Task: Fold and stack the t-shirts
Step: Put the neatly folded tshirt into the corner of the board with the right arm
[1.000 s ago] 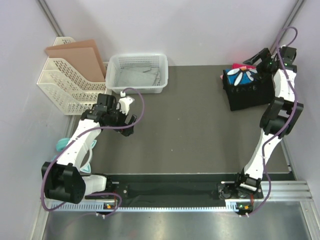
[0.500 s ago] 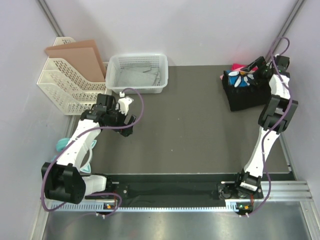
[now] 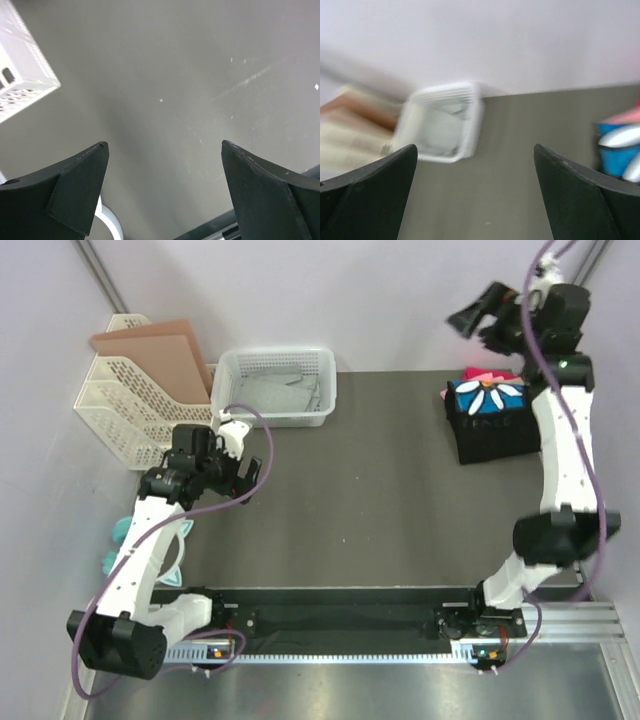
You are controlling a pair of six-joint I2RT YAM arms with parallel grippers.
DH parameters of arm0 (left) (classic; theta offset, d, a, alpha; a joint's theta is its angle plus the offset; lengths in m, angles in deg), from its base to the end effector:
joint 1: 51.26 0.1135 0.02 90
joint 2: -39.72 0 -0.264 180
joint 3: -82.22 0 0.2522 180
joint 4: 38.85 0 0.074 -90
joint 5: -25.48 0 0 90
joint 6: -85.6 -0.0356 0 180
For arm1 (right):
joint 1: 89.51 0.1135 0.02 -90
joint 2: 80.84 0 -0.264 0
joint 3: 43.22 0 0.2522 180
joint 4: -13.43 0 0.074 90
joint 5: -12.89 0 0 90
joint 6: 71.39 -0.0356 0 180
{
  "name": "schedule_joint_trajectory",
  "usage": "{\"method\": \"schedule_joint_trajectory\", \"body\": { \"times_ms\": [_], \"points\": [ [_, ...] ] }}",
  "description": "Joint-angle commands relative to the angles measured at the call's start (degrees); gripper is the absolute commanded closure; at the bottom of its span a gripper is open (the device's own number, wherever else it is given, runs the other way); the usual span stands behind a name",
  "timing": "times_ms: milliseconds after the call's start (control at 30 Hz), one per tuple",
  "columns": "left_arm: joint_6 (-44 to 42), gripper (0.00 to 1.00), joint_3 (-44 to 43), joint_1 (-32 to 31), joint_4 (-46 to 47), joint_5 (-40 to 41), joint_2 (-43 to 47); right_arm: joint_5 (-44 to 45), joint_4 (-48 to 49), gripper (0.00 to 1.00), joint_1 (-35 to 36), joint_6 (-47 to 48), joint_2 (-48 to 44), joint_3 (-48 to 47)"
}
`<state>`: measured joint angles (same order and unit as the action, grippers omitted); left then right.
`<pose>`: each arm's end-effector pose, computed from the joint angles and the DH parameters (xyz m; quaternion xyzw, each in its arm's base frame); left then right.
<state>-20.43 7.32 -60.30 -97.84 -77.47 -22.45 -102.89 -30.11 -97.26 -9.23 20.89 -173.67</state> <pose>0.2139 -0.0421 0.3240 0.2411 0.8910 -0.0819 0.3758 0.3958 -0.0382 0.4660 0.1065 0.7771 0.2778 0.5547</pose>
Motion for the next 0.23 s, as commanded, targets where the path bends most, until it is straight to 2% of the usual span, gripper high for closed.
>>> {"method": "schedule_joint_trajectory", "body": {
  "times_ms": [0,100,200],
  "points": [
    [3.02,0.01,-1.96,0.34,-0.65,0.21,1.00,7.48,-1.96,0.00,13.00,8.58,-13.91,16.68],
    [3.11,0.01,-0.91,0.34,-0.03,0.12,2.14,10.47,1.12,0.00,18.72,9.55,-22.52,30.05],
    [3.64,0.01,0.15,0.34,0.49,0.38,3.02,11.54,1.21,0.00,20.14,9.38,-27.45,37.37]
  ]
}}
